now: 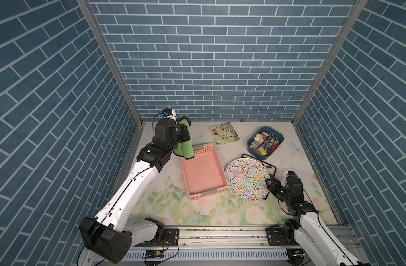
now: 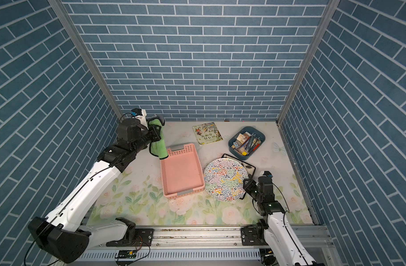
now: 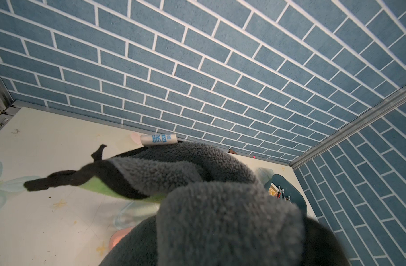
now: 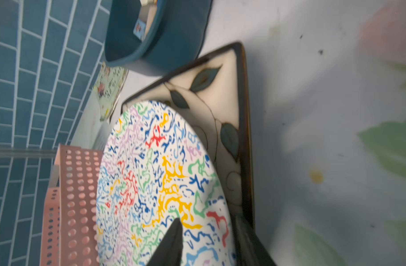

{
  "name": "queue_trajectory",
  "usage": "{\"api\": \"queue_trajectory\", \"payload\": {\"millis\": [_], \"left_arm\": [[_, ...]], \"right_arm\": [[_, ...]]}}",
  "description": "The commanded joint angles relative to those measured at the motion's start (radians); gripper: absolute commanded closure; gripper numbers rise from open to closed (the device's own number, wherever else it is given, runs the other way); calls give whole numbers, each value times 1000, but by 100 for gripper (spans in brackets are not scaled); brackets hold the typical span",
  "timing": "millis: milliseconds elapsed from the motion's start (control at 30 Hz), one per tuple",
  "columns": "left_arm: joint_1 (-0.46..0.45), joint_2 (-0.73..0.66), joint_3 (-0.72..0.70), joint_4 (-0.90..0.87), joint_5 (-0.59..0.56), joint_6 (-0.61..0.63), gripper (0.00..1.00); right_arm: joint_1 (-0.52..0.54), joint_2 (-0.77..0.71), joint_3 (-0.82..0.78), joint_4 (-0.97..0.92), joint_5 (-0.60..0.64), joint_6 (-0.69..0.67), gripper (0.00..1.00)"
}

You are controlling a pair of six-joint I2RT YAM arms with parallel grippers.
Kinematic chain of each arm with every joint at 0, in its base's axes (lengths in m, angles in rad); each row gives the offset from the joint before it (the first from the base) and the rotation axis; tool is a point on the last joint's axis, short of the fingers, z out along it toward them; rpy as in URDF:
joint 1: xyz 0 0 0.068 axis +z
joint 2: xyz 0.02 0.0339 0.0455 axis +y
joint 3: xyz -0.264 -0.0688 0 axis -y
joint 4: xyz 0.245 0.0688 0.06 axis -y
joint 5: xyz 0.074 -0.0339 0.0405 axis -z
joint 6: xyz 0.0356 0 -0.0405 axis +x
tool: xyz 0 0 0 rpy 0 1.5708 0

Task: Wipe the wet plate dry
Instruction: Place the plate on the plate, then place the towel at the center of the board.

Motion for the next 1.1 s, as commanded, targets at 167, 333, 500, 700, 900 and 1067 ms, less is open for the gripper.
{"api": "queue_trajectory", "payload": {"millis": [167, 333, 500, 700, 900, 1067], "left_arm": [[22, 15, 7, 35, 2, 15, 100], [39, 102, 78, 60, -11, 30, 100], [60, 273, 203, 85, -70, 69, 100], [118, 618, 535, -42, -74, 125, 81], [133, 803, 727, -183, 54, 122, 2], [134, 664, 615, -124, 65, 115, 0]], "right_arm": [[-2, -18, 248, -142, 187, -62, 7], [-2, 59, 377, -104, 188, -108, 5], [-2, 103, 402, -64, 185, -133, 4], [-2, 118, 386, -16, 144, -115, 5], [-3, 105, 382, -26, 140, -123, 4], [-2, 123, 399, -18, 142, -142, 5]]}}
